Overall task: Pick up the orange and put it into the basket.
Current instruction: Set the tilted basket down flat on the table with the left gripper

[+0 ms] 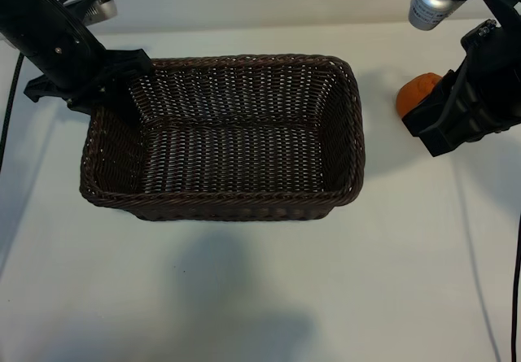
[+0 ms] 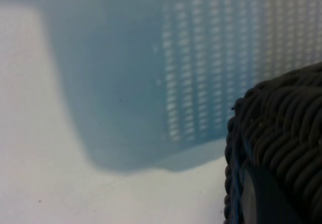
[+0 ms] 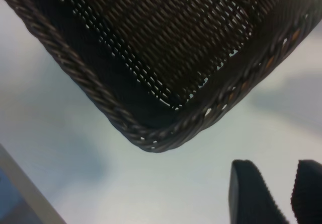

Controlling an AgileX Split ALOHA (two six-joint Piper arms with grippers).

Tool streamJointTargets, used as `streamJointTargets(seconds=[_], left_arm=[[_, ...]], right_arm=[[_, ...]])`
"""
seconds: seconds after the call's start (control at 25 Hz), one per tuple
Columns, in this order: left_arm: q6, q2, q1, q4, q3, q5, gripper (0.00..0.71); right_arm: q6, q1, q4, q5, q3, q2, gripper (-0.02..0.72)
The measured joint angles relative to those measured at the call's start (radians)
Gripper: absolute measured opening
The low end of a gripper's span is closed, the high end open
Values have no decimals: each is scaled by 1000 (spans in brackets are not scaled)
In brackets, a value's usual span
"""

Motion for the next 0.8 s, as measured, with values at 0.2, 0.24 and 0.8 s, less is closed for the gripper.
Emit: streamJointTargets(seconds=[0.2,0.24,0.8], left_arm=[[-5,13,-2,0,0,-1,177],[-5,18,-2,0,0,-1,177],[-7,72,-38,0,-12,-49,177]], right_arm=[[0,0,1,0,0,0,248],[0,0,1,0,0,0,248],[0,0,1,0,0,0,248]])
